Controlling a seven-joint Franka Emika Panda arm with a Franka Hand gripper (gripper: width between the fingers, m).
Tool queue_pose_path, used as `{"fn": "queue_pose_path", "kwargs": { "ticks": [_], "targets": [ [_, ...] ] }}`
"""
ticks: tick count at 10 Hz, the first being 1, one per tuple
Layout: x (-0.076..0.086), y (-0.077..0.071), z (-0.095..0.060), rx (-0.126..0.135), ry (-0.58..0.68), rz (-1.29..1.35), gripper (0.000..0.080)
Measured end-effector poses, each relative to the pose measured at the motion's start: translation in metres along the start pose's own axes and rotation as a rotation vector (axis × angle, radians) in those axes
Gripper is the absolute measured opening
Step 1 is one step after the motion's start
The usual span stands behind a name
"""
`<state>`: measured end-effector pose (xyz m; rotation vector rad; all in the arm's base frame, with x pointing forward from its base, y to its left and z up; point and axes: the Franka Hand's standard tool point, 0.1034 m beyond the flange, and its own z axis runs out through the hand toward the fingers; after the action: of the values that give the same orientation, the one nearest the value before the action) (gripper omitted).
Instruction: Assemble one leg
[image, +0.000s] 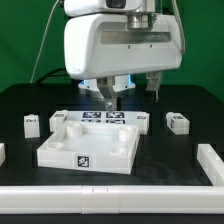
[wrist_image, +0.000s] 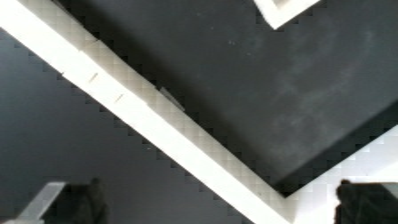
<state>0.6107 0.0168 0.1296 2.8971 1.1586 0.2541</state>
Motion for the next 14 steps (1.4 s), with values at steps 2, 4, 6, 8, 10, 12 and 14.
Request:
{"fn": "queue_pose_path", "kwargs": {
  "ticks": [2, 4, 6, 8, 10, 12, 14],
  "targets": [
    [0.0, 0.0, 0.0, -0.005, 0.005, 0.0, 0.065],
    [0.0, 0.0, 0.0, -0.005, 0.005, 0.0, 0.065],
    [-0.001, -0.001, 0.002, -0.004, 0.001, -0.028, 0.065],
    [-0.009, -0.011, 0.01, 0.02, -0.02, -0.191, 0.065],
    [-0.019, -0.025, 0.016, 0.071, -0.068, -0.308, 0.065],
    [-0.04, -0.031, 0.014, 0.084, -0.085, -0.312, 0.065],
    [-0.037, -0.03, 0.015, 0.083, -0.083, -0.312, 0.065]
  ]
}}
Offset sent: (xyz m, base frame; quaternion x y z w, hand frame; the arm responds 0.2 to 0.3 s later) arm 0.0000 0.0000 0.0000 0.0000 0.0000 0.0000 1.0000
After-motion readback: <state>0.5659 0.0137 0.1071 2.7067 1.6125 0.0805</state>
